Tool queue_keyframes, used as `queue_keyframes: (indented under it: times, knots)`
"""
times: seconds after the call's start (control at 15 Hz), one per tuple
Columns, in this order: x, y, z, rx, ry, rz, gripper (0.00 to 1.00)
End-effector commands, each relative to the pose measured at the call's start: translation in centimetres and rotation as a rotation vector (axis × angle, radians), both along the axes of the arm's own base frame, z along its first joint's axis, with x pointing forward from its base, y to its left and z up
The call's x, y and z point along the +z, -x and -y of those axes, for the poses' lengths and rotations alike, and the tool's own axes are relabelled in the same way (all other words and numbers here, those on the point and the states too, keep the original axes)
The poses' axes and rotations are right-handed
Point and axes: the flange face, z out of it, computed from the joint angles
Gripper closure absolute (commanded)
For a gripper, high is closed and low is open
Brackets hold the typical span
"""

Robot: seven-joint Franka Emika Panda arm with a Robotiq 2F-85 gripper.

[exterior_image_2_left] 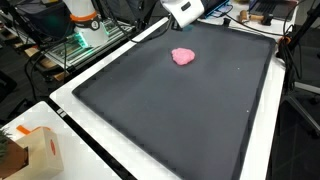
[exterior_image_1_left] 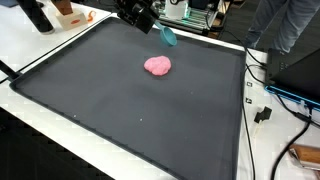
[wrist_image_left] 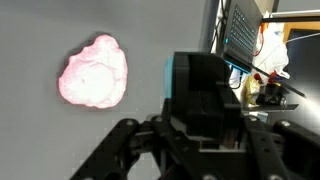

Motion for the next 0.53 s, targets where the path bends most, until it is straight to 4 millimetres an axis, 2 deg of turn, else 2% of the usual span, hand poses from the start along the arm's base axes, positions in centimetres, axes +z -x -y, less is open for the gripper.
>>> queue_keyframes:
  times: [0.0,0.47]
  knots:
    - [-2.3,-0.6,1.4,-0.026,-0.053,0.035,0.75]
    - [-6.5,-0.3,4.3,-0.088,-0.027,0.069,0.75]
